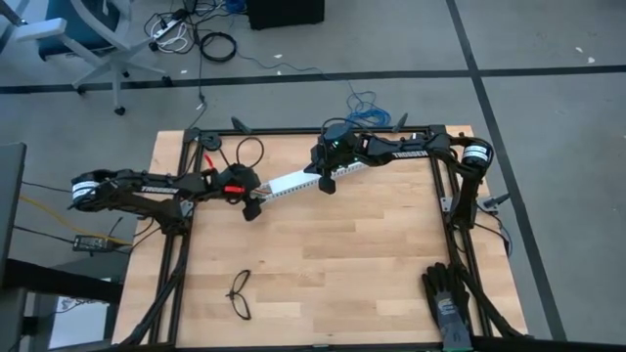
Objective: Ziptie cables
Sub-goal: Close the white cable duct lid
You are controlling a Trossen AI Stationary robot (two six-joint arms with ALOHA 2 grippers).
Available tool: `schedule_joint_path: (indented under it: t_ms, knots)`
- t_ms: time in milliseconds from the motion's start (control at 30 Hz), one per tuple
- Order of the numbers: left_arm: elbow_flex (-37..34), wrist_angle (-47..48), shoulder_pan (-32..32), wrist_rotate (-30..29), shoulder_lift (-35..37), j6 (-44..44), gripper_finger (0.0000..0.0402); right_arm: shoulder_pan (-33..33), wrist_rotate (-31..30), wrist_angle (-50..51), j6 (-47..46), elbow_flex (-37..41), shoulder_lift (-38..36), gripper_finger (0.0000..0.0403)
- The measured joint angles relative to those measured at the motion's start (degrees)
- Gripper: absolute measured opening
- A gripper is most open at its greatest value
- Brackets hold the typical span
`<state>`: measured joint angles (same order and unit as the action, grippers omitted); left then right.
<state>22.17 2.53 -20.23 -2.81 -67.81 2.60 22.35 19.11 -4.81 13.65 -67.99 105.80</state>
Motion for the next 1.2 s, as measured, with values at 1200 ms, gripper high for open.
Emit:
schedule_joint_path:
  t_ms: [1200]
  knots:
    - [-11.23,-22.2,0.0,1.05,-0.06,0.73,0.0195,-1.55,5.93,-10.81,-6.57,-2.49,13.27,0.0]
